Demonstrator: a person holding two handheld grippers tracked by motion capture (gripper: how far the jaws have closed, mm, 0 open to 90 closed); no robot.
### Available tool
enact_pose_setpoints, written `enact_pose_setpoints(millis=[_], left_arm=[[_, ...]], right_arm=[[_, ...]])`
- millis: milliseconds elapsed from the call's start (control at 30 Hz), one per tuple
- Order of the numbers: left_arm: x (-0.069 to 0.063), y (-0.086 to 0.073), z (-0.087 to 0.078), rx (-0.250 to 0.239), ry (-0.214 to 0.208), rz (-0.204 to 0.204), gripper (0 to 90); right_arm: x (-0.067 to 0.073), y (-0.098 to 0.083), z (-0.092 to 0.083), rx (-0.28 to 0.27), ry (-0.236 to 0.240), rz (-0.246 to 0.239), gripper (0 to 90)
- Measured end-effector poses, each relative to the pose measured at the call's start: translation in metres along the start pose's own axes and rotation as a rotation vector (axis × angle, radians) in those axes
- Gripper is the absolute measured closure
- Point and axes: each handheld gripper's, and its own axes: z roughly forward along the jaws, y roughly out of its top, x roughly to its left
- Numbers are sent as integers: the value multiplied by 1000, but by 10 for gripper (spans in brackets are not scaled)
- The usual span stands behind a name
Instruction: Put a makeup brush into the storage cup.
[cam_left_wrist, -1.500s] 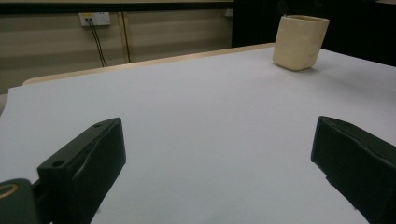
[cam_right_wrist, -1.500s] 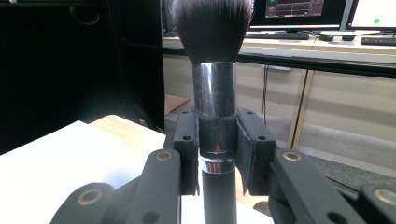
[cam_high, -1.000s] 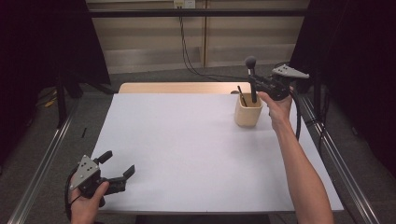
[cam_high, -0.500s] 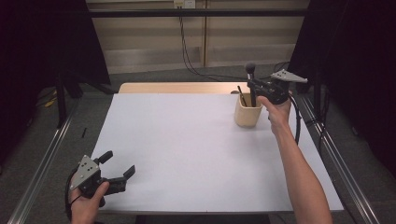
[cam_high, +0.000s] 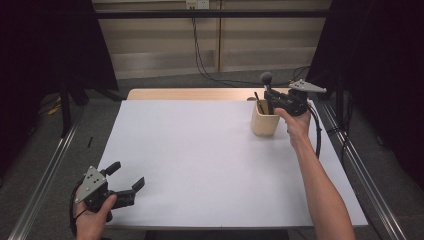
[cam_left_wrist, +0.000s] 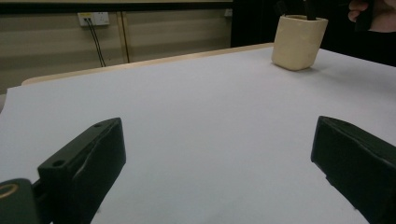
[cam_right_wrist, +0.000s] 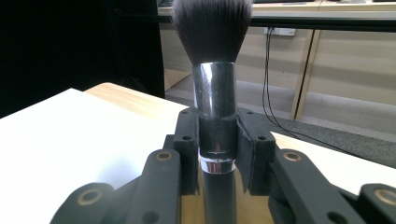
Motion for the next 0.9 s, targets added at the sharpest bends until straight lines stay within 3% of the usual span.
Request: enact_pose_setpoints(millis=[900], left_arm=[[-1,0,1,1,-8,1,32]], right_arm=[[-2,-23,-1,32,-12,34,714]])
